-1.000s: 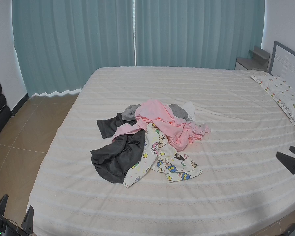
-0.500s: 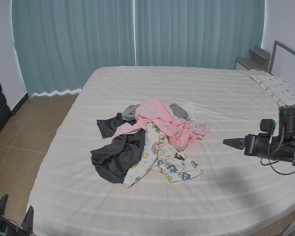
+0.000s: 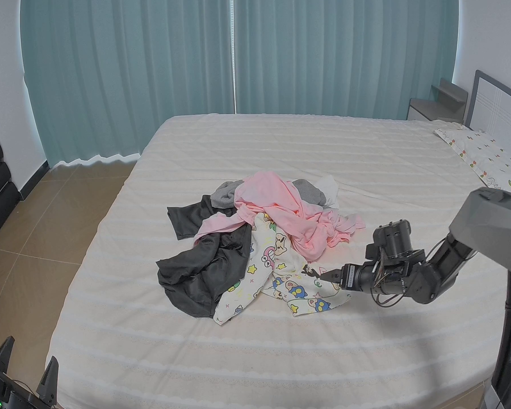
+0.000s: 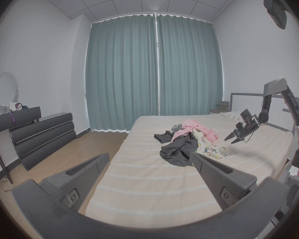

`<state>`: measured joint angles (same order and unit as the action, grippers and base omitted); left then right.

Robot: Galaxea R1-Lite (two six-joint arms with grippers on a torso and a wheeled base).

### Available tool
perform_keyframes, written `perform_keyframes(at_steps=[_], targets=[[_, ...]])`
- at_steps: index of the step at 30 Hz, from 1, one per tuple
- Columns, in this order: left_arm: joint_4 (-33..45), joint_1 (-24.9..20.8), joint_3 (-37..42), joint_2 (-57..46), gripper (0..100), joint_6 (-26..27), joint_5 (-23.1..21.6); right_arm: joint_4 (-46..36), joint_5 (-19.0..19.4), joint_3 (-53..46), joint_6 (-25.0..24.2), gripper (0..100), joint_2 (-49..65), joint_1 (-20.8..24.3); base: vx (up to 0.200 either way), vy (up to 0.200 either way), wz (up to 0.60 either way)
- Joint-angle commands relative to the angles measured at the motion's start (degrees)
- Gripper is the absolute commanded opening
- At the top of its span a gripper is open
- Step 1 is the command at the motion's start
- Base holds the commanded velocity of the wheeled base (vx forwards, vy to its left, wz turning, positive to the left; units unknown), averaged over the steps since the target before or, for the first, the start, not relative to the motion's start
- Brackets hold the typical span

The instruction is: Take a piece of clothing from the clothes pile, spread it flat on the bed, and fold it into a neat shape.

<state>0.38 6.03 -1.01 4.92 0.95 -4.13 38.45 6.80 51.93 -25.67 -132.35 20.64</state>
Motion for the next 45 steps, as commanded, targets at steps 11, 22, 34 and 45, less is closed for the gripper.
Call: perform_keyframes(at_steps=[11, 22, 34, 45], targets=[[0.1, 0.0, 1.0, 0.1, 100, 0.0, 0.0, -1.1, 1.6, 4.6, 0.7, 100, -8.2, 0.3, 0.0, 0.0, 0.0], [0.1, 0.0, 1.0, 0.0, 100, 0.0, 0.0, -5.8, 1.7, 10.5, 2.6, 100, -9.3, 3.4, 0.0, 0.0, 0.0], [0.0, 0.0, 1.0, 0.1, 100, 0.0, 0.0, -10.1, 0.6, 12.5, 3.4, 0, -9.2, 3.6, 0.0, 0.0, 0.0], [0.0, 0.0, 1.0, 0.0, 100, 0.1, 0.0, 4.5, 6.3, -7.7, 3.3, 0, 5.5, 3.4, 0.0, 0.0, 0.0]])
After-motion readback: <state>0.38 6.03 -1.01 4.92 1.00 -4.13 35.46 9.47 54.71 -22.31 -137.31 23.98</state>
